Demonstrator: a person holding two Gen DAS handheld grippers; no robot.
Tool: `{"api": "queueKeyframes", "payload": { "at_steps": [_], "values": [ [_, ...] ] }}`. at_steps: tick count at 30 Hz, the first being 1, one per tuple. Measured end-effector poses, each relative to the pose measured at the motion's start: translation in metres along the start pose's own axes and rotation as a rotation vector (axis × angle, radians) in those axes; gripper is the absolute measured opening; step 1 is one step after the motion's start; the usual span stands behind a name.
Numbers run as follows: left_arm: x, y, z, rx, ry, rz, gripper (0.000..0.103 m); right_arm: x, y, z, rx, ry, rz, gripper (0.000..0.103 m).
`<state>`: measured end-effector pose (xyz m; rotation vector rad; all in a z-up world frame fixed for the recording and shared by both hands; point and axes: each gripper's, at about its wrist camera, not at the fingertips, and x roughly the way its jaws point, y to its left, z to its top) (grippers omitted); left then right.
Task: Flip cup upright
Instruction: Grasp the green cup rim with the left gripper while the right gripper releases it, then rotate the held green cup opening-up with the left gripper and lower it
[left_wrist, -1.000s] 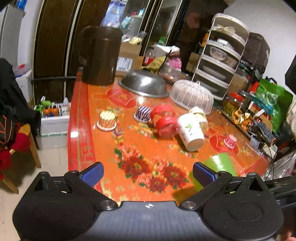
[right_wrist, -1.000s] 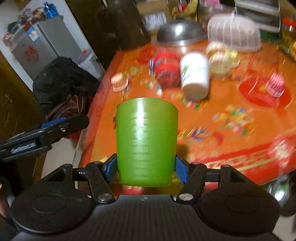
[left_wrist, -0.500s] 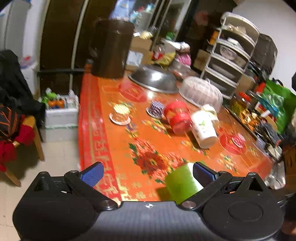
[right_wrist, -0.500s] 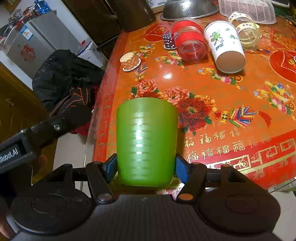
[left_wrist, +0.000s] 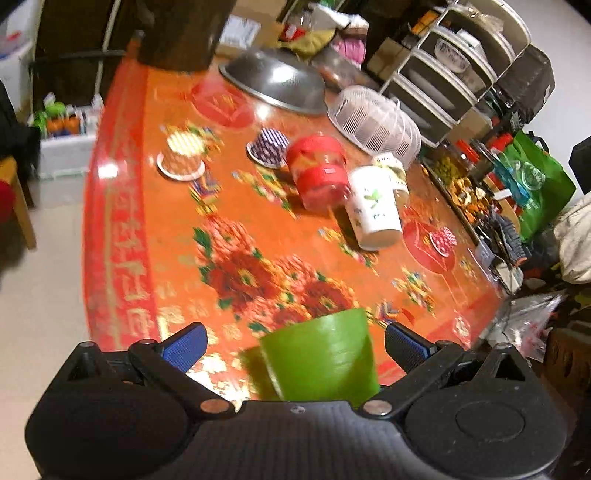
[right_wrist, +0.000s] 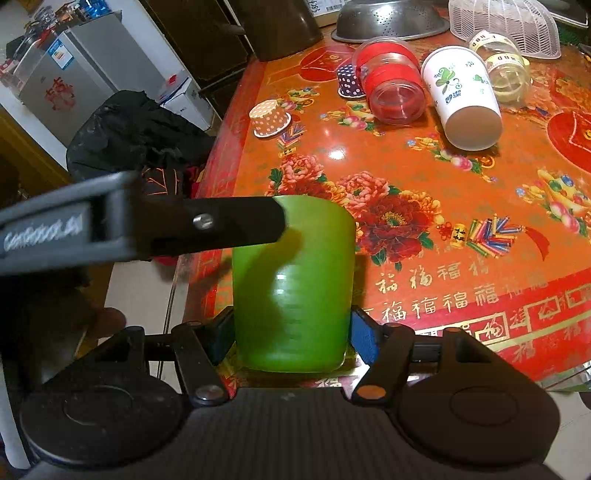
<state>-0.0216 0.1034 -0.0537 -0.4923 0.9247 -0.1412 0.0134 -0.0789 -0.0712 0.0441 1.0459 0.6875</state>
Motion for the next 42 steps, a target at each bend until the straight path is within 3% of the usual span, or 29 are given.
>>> {"api": "queueKeyframes", "payload": {
  "at_steps": [10, 18, 26, 29, 35, 42],
  "values": [
    [0.029, -0.003, 0.006, -0.057, 0.114, -0.029, 0.094, 0.000, -0.001, -0.001, -0.001, -0.006, 0.020, 0.067],
    [0.038, -0.003, 0.007, -0.049, 0.125, 0.002, 0.090, 0.000, 0.001, -0.003, -0.009, -0.002, 0.031, 0.067],
    [0.040, -0.007, 0.006, -0.017, 0.125, -0.013, 0.079, -0.002, -0.001, -0.004, -0.016, -0.012, 0.036, 0.068],
    [0.040, -0.010, 0.005, 0.000, 0.117, -0.002, 0.079, -0.007, -0.004, -0.007, -0.021, -0.019, 0.039, 0.076],
    [0.038, -0.013, 0.005, 0.017, 0.106, -0.006, 0.079, -0.036, -0.023, -0.016, -0.017, -0.101, 0.052, 0.088],
    [0.026, -0.019, 0.009, 0.044, 0.057, -0.016, 0.078, -0.080, -0.060, -0.032, 0.051, -0.250, 0.038, 0.090]
  ]
}}
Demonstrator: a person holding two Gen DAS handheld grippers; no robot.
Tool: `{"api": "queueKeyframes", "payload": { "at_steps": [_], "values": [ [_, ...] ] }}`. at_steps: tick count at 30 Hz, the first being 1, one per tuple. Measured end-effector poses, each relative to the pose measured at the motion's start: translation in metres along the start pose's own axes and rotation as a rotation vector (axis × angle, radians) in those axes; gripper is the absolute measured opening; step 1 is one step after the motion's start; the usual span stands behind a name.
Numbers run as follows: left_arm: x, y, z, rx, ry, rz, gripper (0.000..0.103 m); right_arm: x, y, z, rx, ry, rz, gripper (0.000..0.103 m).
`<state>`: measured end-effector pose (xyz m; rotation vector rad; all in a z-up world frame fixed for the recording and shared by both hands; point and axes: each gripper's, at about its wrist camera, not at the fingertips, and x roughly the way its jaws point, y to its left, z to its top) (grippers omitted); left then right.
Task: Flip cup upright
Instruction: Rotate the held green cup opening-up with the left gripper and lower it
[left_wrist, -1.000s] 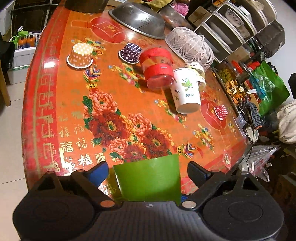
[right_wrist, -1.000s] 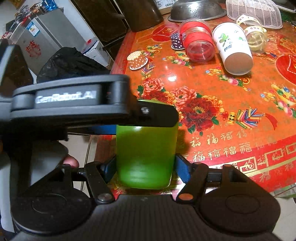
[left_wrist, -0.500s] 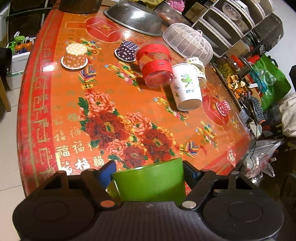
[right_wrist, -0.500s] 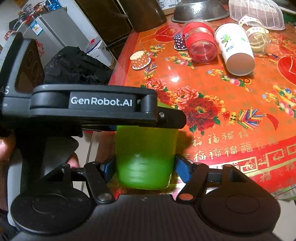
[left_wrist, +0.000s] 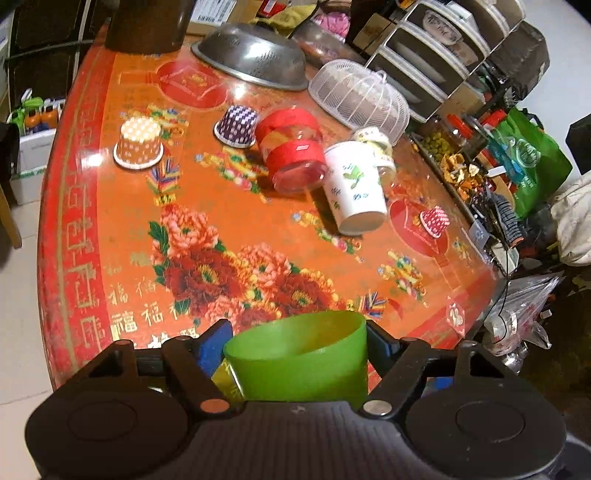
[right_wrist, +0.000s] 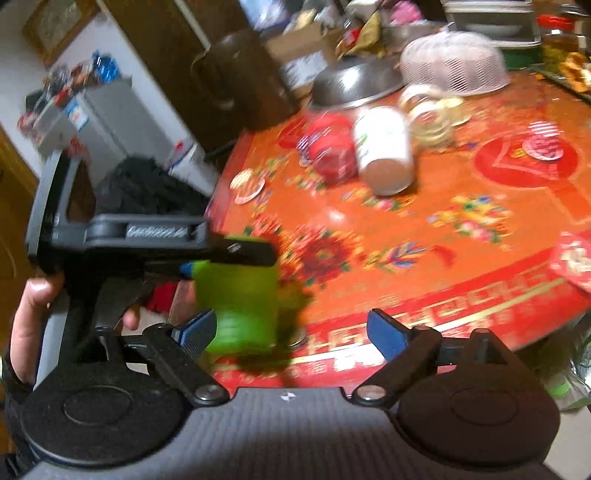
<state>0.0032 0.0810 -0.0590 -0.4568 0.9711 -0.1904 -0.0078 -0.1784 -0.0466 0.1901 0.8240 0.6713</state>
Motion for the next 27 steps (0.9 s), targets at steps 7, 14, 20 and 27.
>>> {"api": "queueKeyframes", "payload": {
  "at_steps": [7, 14, 20, 27],
  "values": [
    [-0.027, -0.027, 0.002, 0.088, -0.153, -0.008, 0.078, -0.021, -0.031, -0.004, 0.092, -0.113, -0.007, 0.091],
    [-0.060, -0.063, -0.005, 0.233, -0.310, 0.056, 0.078, -0.035, -0.049, -0.009, 0.130, -0.191, -0.017, 0.091],
    [-0.091, -0.089, -0.036, 0.379, -0.556, 0.164, 0.078, -0.048, -0.053, -0.016, 0.106, -0.284, -0.025, 0.091],
    [-0.079, -0.087, -0.078, 0.363, -0.719, 0.202, 0.078, -0.052, -0.040, -0.035, 0.003, -0.453, -0.063, 0.100]
  ]
}}
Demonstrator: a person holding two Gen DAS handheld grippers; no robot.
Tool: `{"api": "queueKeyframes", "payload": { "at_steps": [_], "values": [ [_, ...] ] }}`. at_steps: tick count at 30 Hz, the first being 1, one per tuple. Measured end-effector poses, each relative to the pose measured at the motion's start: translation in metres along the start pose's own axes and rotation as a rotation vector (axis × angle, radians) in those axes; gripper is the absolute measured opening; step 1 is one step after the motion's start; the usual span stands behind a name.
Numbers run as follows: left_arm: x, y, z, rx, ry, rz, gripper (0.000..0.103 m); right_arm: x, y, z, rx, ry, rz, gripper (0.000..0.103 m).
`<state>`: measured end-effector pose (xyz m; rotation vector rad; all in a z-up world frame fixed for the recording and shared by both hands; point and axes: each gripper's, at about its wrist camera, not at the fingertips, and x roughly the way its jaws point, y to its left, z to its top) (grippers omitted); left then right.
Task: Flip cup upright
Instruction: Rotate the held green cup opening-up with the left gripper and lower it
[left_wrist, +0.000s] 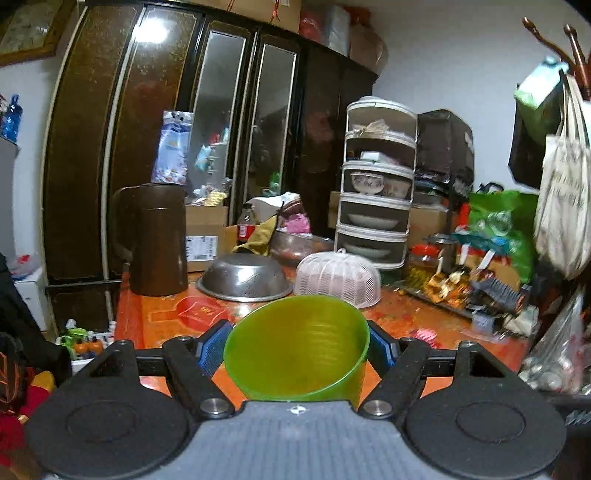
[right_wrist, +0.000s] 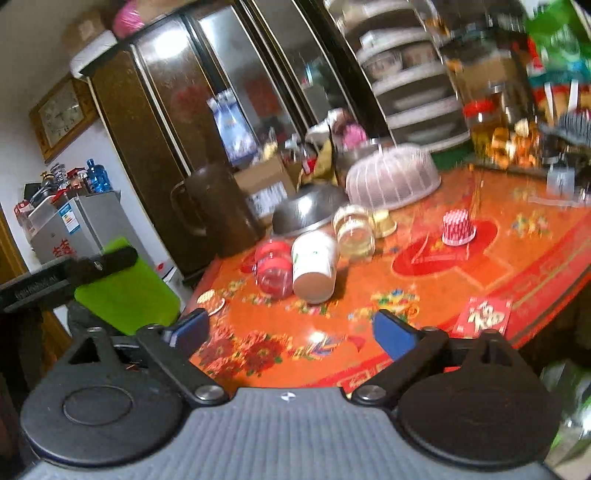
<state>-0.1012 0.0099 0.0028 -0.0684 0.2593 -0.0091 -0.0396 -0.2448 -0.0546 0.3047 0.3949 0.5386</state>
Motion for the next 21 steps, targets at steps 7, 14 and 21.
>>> {"api": "queueKeyframes", "payload": {
  "at_steps": [7, 14, 21],
  "values": [
    [0.005, -0.017, -0.021, 0.133, 0.010, 0.104, 0.078, -0.003, 0.003, -0.007, -0.050, -0.050, -0.033, 0.101],
    [0.014, -0.014, -0.028, 0.129, 0.020, 0.113, 0.078, -0.006, 0.015, -0.014, -0.144, -0.125, -0.088, 0.102],
    [0.031, -0.016, -0.042, 0.131, 0.065, 0.109, 0.078, -0.004, 0.008, -0.018, -0.120, -0.098, -0.052, 0.102]
  ]
}}
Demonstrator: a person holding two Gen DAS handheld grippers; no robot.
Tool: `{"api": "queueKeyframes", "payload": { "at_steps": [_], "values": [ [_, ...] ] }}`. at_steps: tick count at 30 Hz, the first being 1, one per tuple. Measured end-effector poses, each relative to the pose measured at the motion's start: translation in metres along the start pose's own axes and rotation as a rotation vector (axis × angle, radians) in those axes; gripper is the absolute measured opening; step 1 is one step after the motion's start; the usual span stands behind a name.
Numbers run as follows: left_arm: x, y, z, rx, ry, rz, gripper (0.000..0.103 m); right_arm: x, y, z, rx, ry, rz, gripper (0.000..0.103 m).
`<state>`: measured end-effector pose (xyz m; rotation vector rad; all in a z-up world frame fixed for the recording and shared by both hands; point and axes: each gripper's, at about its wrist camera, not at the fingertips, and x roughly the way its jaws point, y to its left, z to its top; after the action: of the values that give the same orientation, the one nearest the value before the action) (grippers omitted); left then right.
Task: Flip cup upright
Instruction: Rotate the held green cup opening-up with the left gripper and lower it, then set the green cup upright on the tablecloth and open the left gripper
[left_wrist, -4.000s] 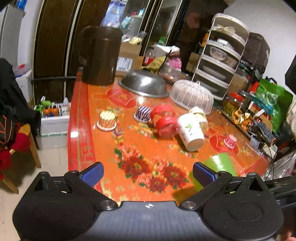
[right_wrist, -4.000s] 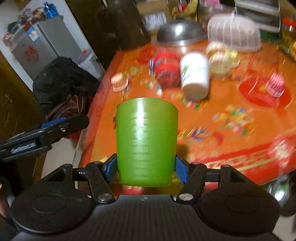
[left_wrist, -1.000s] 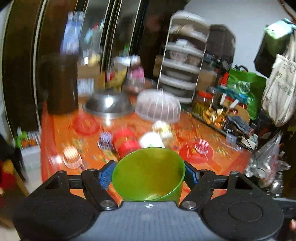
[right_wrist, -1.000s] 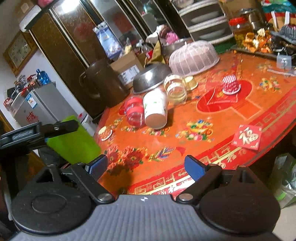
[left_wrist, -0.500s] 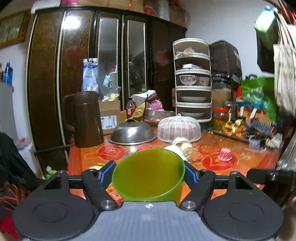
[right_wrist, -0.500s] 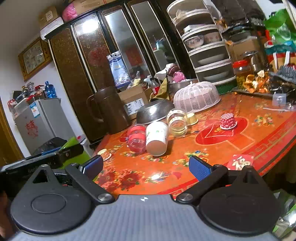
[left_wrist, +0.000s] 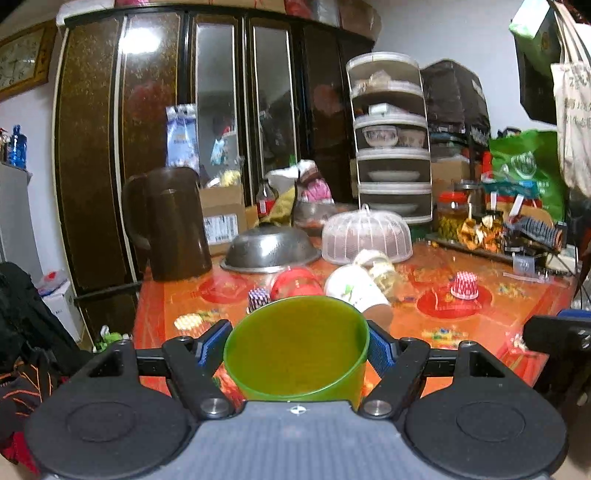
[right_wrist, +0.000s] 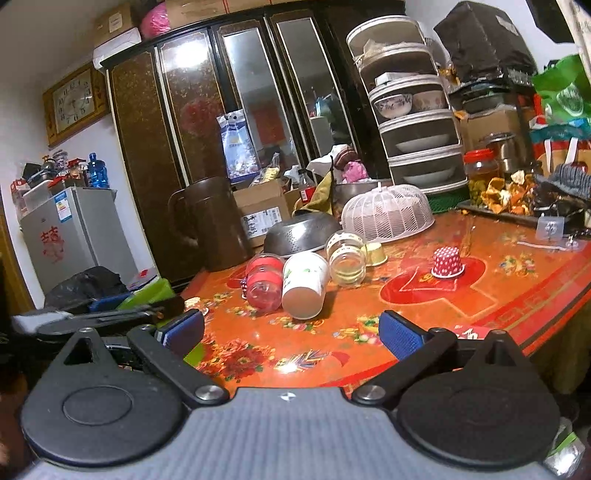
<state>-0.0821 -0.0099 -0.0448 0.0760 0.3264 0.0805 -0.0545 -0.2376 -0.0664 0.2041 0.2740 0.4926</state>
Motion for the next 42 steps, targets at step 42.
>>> {"api": "queueKeyframes", "payload": {
  "at_steps": [42],
  "values": [
    [-0.028, -0.001, -0.026, 0.050, -0.133, -0.065, 0.102, -0.005, 0.003, -0.007, 0.010, 0.020, 0.040, 0.102]
  ]
}}
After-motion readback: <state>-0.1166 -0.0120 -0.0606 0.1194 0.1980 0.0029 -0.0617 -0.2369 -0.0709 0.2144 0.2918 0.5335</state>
